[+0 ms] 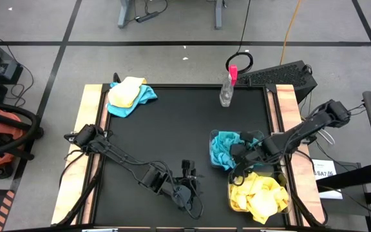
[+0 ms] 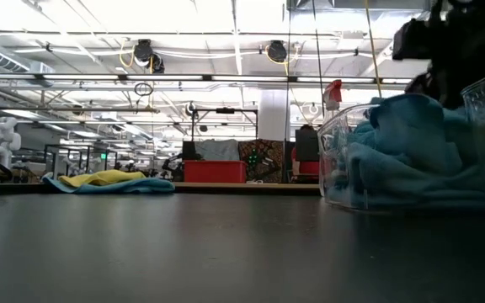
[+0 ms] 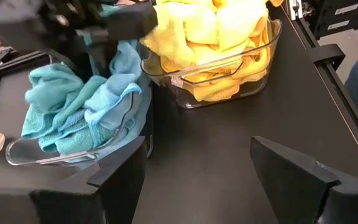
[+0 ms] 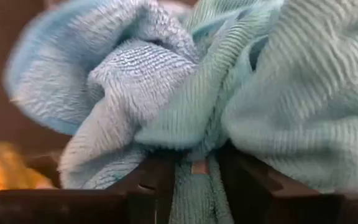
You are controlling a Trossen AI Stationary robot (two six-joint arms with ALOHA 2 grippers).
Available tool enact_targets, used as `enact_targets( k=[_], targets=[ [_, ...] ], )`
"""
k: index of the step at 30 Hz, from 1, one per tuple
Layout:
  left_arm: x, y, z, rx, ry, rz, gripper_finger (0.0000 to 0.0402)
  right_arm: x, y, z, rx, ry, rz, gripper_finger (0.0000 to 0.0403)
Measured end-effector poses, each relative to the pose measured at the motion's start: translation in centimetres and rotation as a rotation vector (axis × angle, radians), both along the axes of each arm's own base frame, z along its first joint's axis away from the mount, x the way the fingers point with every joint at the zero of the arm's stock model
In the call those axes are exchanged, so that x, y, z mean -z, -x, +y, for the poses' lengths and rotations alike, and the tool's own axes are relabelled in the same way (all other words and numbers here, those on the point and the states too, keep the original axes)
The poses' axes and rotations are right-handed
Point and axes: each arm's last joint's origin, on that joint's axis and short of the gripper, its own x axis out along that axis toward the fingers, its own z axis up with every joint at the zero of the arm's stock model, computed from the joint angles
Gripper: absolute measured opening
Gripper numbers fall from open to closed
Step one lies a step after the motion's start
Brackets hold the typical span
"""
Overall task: Sort microfiber towel by color & place in baskets
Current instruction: Put the blue towel into the top transparent bin
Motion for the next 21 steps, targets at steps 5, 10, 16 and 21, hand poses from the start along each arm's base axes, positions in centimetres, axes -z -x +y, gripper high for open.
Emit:
enact_targets(
  k=[5,10,16,21],
  targets=[
    [0.0,0.0,0.0,0.0,0.0,0.0,0.0292,2.4,-0.3,0.2,-0.005,0.003,0.032,0.0105],
    [0.0,0.0,0.0,0.0,-0.001,0.001,0.0292,2.9,-0.4,0.2,-0.007,0.004,0.052,0.01],
    [0.1,0.0,0.2,-0.003,-0.009,0.011,0.0292,1.6,0.3,0.0,-0.025,-0.041,0.04,0.01],
    [0.1,-0.3,0.7,-0.014,-0.014,0.015,0.0292,-0.5,0.9,-0.2,-0.043,-0.082,0.02,0.01]
  ],
)
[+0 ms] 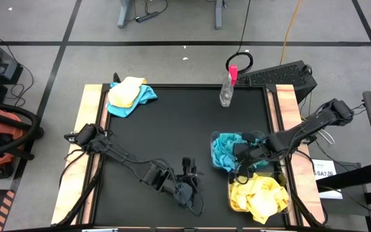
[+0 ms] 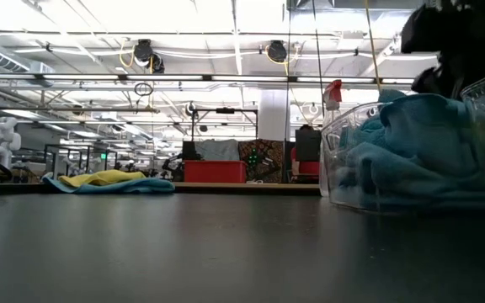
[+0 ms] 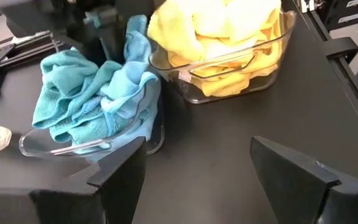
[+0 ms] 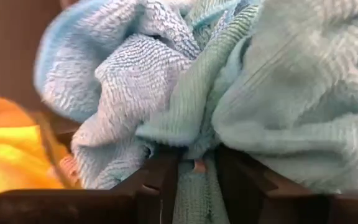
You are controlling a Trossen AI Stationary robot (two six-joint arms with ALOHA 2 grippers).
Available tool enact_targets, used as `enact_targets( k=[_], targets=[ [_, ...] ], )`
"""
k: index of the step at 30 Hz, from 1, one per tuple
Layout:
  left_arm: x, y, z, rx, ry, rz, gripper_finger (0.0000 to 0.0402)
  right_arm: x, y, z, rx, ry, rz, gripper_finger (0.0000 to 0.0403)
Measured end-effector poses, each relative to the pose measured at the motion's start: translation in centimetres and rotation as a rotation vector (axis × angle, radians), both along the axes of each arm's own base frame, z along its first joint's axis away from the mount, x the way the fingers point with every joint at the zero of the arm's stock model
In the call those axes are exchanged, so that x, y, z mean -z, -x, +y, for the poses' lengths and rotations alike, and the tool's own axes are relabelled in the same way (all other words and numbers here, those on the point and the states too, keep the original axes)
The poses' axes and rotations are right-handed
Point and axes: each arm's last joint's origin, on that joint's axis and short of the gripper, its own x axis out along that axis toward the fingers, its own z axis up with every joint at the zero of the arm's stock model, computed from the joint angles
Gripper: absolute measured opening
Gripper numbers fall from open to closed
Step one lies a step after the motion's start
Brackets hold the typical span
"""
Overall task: Sort microfiber towel by color & place in baskets
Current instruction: Put the blue towel into the top transparent bin, then put the yellow towel into the bottom transparent bin
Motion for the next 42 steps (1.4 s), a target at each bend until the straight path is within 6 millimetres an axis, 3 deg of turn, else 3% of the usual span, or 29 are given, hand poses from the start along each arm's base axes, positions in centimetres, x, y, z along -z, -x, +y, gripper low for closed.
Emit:
enact_targets(
  k=[14,25,31,37,42],
  targets=[
    [0.4,0.1,0.8,-0.015,-0.029,0.054,0.0292,-4.9,2.0,-0.8,-0.058,-0.07,-0.117,0.01],
    [1.3,-0.2,4.4,-0.144,-0.188,0.157,0.0292,-8.6,3.8,-1.4,-0.156,-0.1,-0.361,0.01],
    [3.2,-1.4,10.3,-0.246,-0.231,0.236,0.0292,-10.3,4.7,-1.4,-0.228,-0.097,-0.53,0.01],
    [5.2,-1.4,18.3,-0.402,-0.248,0.36,0.0292,-10.5,5.2,-1.0,-0.268,-0.108,-0.541,0.01],
    [5.4,-0.5,25.2,-0.529,-0.214,0.411,0.0292,-10.3,5.5,-0.5,-0.294,-0.12,-0.518,0.01]
  ],
)
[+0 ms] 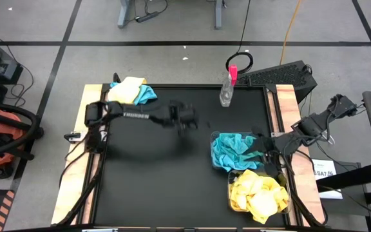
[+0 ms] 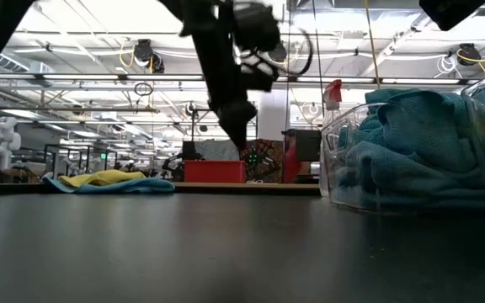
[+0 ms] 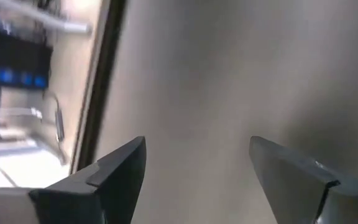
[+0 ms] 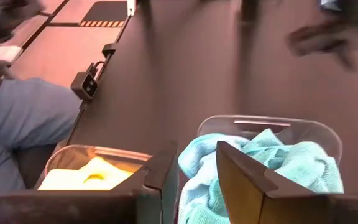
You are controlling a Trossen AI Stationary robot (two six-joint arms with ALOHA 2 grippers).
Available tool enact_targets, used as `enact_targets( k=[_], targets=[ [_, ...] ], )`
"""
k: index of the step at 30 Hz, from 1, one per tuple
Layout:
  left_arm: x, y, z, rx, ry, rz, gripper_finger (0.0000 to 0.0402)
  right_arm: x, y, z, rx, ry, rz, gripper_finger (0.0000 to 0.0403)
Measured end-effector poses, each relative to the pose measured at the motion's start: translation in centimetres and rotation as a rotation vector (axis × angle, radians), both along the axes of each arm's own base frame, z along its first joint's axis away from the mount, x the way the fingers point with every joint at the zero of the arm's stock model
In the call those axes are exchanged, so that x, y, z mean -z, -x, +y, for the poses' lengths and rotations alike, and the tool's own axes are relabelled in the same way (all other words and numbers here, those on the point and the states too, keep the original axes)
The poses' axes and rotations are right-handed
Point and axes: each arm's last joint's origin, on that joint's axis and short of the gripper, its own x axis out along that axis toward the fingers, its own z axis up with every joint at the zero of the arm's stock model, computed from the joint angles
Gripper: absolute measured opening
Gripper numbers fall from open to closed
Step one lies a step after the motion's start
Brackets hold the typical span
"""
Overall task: Sort microfiber towel by color & place in baskets
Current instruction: Put the yellow towel into the bottom transparent bin
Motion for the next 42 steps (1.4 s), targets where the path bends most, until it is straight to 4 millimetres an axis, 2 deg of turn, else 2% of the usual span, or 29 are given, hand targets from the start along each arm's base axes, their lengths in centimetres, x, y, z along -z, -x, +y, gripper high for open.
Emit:
enact_targets(
  k=[6,12,19,22,28,32,37,42],
  targets=[
    [-0.3,1.9,7.8,-0.158,0.053,-0.01,0.0292,0.3,0.4,0.4,-0.016,-0.014,0.036,0.01],
    [-0.2,5.4,14.7,-0.366,0.084,0.002,0.0292,0.5,0.9,0.8,-0.022,-0.036,0.074,0.01],
    [0.2,10.6,20.4,-0.558,0.159,0.074,0.0292,1.0,1.1,1.5,-0.022,-0.021,0.125,0.01],
    [0.5,13.3,22.3,-0.643,0.267,0.093,0.0292,1.3,1.0,1.9,-0.034,-0.015,0.141,0.01],
    [0.6,17.8,25.0,-0.827,0.327,0.118,0.0292,1.8,0.7,2.7,-0.047,-0.003,0.173,0.01],
    [0.6,19.7,26.1,-0.904,0.351,0.105,0.0292,2.1,0.5,3.2,-0.056,0.005,0.189,0.01],
    [1.0,21.0,26.4,-0.959,0.393,0.109,0.0292,2.3,0.4,3.6,-0.055,0.005,0.208,0.01],
    [4.0,22.5,25.3,-0.985,0.492,0.174,0.0292,2.6,0.3,4.1,-0.059,0.009,0.226,0.01]
  ],
)
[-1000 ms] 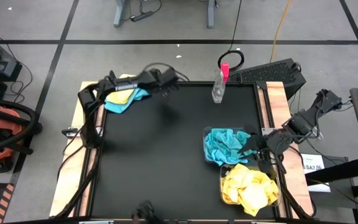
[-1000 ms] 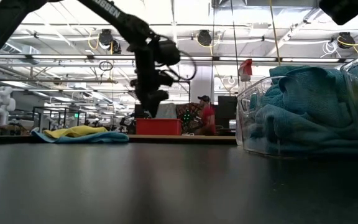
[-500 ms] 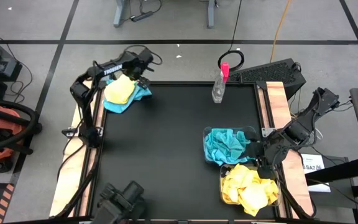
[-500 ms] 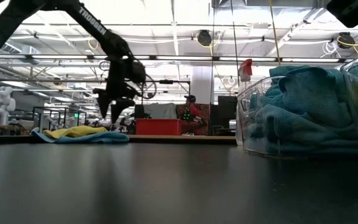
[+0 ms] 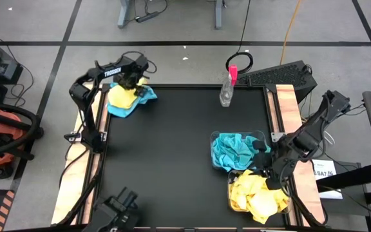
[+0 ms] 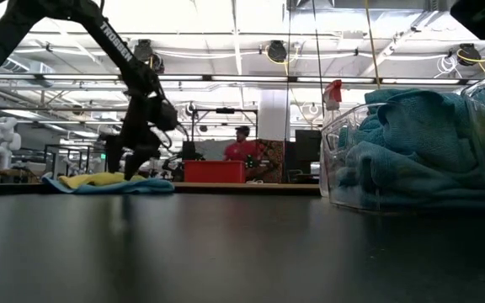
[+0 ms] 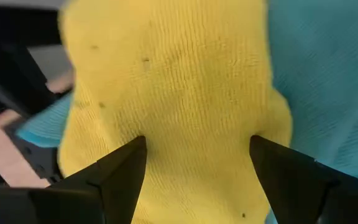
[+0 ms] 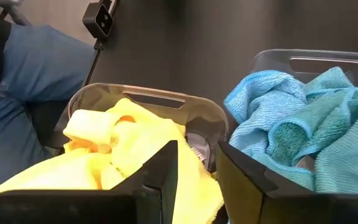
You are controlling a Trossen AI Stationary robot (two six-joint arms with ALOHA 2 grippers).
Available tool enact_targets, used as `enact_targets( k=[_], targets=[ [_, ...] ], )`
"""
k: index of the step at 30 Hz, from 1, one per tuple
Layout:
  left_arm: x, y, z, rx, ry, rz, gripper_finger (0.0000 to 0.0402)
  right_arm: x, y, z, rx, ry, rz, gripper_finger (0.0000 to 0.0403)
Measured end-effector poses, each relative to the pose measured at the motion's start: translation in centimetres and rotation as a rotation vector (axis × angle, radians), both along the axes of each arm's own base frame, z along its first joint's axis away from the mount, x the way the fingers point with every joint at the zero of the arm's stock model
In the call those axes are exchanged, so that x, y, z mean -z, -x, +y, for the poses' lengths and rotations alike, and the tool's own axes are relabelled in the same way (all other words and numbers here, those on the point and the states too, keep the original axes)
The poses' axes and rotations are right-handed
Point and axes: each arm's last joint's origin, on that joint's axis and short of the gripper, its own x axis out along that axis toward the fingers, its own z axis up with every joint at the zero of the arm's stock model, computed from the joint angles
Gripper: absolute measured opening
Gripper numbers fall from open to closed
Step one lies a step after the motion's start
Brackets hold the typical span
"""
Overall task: Sort microfiber towel by color & place in baskets
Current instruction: Put the yellow towel into the bottom transparent bin
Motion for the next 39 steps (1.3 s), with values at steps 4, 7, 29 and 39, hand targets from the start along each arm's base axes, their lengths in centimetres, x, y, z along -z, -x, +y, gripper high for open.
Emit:
enact_targets(
  k=[4,7,29,39],
  targets=[
    [1.8,0.5,-1.0,0.021,0.044,0.03,0.027,0.2,-0.1,0.3,-0.009,0.008,0.009,0.01],
    [2.4,0.5,-1.4,0.039,0.068,0.021,0.0219,0.2,-0.1,0.3,-0.008,0.011,0.01,0.01],
    [-4.1,-2.4,-7.3,0.255,0.058,-0.08,0.0006,0.0,-0.3,0.4,0.032,0.013,-0.038,0.01],
    [-12.2,-1.5,-13.4,0.328,-0.173,-0.281,0.0004,-0.2,-0.6,0.3,0.086,0.043,-0.097,0.01]
  ],
)
